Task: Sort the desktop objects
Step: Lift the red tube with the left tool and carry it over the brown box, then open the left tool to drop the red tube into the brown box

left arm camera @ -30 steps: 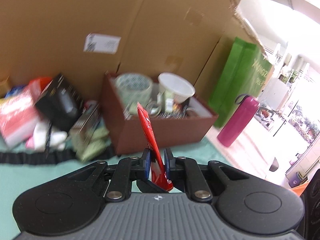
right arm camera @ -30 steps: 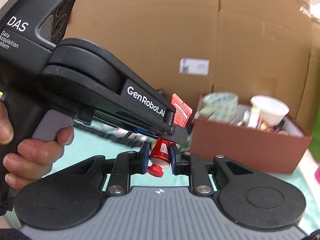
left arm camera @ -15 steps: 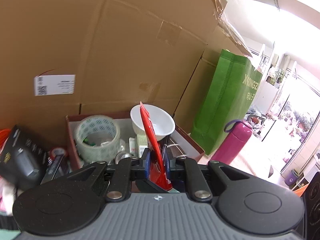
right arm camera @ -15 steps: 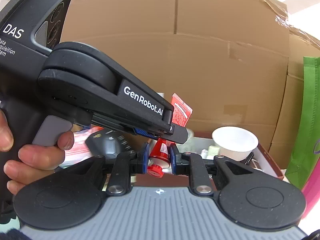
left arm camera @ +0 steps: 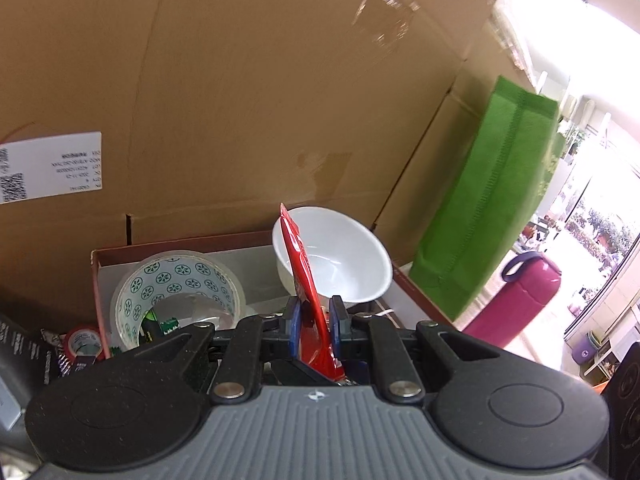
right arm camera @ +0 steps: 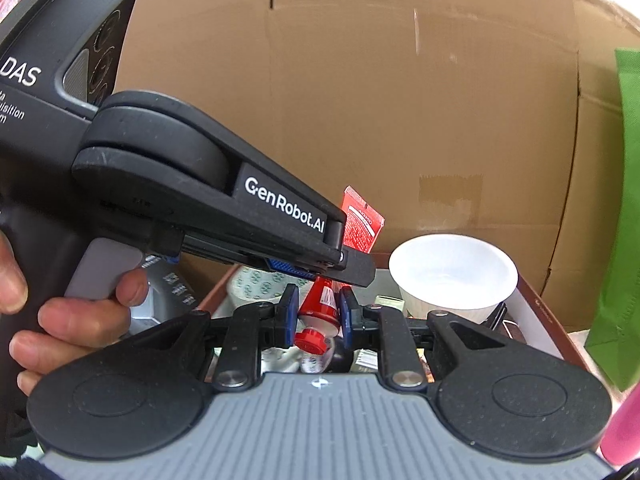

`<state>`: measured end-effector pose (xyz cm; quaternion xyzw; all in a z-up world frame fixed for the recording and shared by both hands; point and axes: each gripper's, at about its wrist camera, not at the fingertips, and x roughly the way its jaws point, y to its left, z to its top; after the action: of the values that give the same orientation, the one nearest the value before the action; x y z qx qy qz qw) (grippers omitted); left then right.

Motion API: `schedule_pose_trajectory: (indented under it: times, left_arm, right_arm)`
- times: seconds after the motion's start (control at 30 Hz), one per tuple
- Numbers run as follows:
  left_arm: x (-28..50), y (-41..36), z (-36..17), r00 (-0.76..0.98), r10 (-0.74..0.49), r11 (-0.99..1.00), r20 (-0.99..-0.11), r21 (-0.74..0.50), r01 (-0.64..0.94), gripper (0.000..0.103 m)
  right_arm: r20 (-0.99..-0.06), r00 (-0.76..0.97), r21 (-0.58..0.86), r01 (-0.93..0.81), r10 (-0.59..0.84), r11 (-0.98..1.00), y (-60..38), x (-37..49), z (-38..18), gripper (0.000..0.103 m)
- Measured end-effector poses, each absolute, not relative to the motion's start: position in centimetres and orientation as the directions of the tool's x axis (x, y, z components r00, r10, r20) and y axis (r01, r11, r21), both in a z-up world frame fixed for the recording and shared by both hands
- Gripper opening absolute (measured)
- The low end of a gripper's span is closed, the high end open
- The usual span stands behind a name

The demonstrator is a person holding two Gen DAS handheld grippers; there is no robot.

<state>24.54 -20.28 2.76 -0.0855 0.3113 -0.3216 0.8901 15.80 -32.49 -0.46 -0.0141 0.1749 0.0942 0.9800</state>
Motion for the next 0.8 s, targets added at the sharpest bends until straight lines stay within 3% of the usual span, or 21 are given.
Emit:
schedule_pose_trajectory:
  times: [0.23,0.6,0.67,0.73,0.77,0.8]
  left_arm:
    - [27.0,-20.8,1.1,0.588,-0.591,0.803,-0.552,-0.335,0.493,0.014]
    - [27.7,-20.9,0.7,0.593,-0.588,0.803,-0.551,-0.309,0.509,0.015]
    - [27.6,-20.8,0.8,0.584,-0.605,0.792,-0.541,-0.328,0.516,0.027]
    - [27.4,-20.5,1.0,0.576,-0.631,0.774,-0.521,-0.363,0.519,0.057]
    - [27.2,-20.4,1.1,0.569,-0.645,0.763,-0.51,-0.384,0.52,0.061]
    - [27.0,-20.3,1.2,0.565,-0.655,0.755,-0.501,-0.399,0.521,0.067]
  right_arm:
    - [-0.392,0.899,0.006,-0.208,0.193,0.978,-32.9,18.7,-1.8,0.02]
    - [-0.423,0.888,0.008,-0.197,0.182,0.98,-33.0,20.7,-2.8,0.02]
    - [-0.425,0.887,0.008,-0.199,0.183,0.98,-32.9,21.0,-2.8,0.02]
    - [-0.423,0.887,0.01,-0.198,0.184,0.98,-33.5,21.5,-2.9,0.021]
    - [-0.419,0.889,0.01,-0.198,0.184,0.98,-33.4,21.5,-2.9,0.025]
    - [-0.413,0.892,0.006,-0.2,0.185,0.98,-33.2,21.2,-2.8,0.039]
